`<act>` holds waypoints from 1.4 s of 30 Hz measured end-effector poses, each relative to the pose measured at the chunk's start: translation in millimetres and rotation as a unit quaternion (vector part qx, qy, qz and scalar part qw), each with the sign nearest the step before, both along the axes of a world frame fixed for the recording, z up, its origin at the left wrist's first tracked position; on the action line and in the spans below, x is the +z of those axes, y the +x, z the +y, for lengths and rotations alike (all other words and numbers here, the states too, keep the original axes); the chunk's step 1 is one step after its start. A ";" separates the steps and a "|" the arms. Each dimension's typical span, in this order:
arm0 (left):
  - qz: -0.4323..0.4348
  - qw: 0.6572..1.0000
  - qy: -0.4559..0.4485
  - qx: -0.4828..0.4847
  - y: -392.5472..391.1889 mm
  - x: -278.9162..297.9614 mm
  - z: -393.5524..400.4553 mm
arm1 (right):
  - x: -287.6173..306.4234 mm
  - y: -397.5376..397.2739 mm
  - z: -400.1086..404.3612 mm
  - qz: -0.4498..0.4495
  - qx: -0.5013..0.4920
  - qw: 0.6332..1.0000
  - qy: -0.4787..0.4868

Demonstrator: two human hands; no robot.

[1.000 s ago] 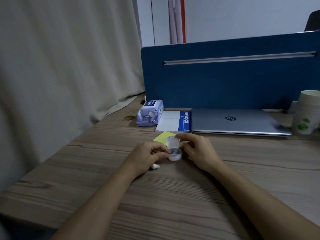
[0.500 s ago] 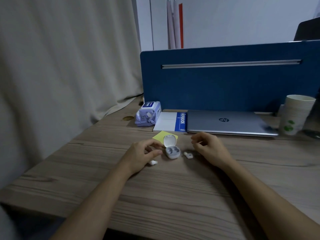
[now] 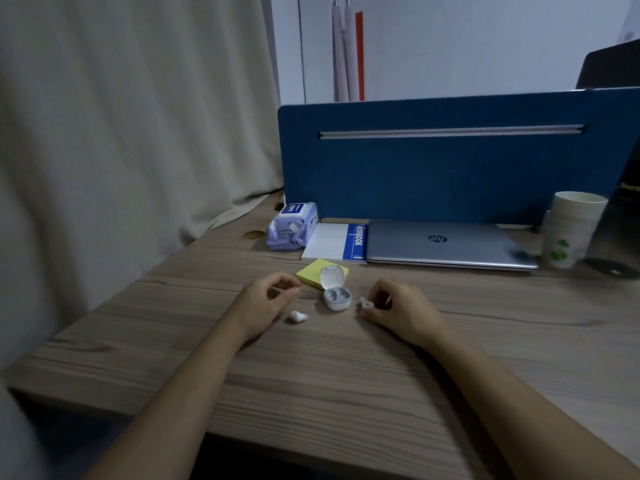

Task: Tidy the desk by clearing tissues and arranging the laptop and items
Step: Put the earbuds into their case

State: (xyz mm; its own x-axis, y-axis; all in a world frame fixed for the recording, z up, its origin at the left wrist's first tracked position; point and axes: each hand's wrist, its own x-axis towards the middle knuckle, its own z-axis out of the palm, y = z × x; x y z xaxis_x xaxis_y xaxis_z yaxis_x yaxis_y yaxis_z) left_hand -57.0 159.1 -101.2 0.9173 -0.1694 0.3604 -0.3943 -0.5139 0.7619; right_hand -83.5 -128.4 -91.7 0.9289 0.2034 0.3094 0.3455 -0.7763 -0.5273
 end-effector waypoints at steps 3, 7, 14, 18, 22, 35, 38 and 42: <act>0.002 1.000 -0.010 0.009 2.4 -0.1 1.5 | 1.5 2.0 5.4 -0.011 0.004 1.000 -0.016; 0.014 0.999 -0.027 0.019 5.4 -0.2 2.8 | 2.2 6.3 13.2 -0.025 0.011 0.999 -0.031; 0.026 0.998 -0.053 0.014 6.1 2.1 2.0 | 2.4 14.2 10.6 -0.089 0.021 0.995 0.049; 0.029 0.998 -0.058 0.009 11.1 -1.2 4.8 | 6.3 19.0 22.5 -0.112 0.060 0.987 0.097; 0.036 0.997 -0.067 0.003 16.1 -3.0 7.8 | 6.6 22.0 32.0 -0.094 0.098 0.987 0.087; 0.027 0.996 -0.086 -0.002 19.5 -0.4 10.2 | 7.9 17.9 32.2 -0.093 0.107 0.987 0.073; 0.030 0.996 -0.088 0.003 16.6 2.2 8.9 | 8.4 17.0 37.8 -0.097 0.118 0.986 0.071; 0.040 0.995 -0.093 0.005 14.2 4.4 7.6 | 10.7 21.5 44.8 -0.089 0.121 0.987 0.050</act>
State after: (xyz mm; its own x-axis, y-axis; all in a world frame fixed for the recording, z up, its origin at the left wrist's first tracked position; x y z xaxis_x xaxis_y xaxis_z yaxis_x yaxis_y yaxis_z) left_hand -42.7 166.7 -96.8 0.9455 -0.0984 0.3102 -0.3243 -0.3646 0.8729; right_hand -62.0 -83.6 -81.0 0.7862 0.3732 0.4925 0.6085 -0.6064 -0.5119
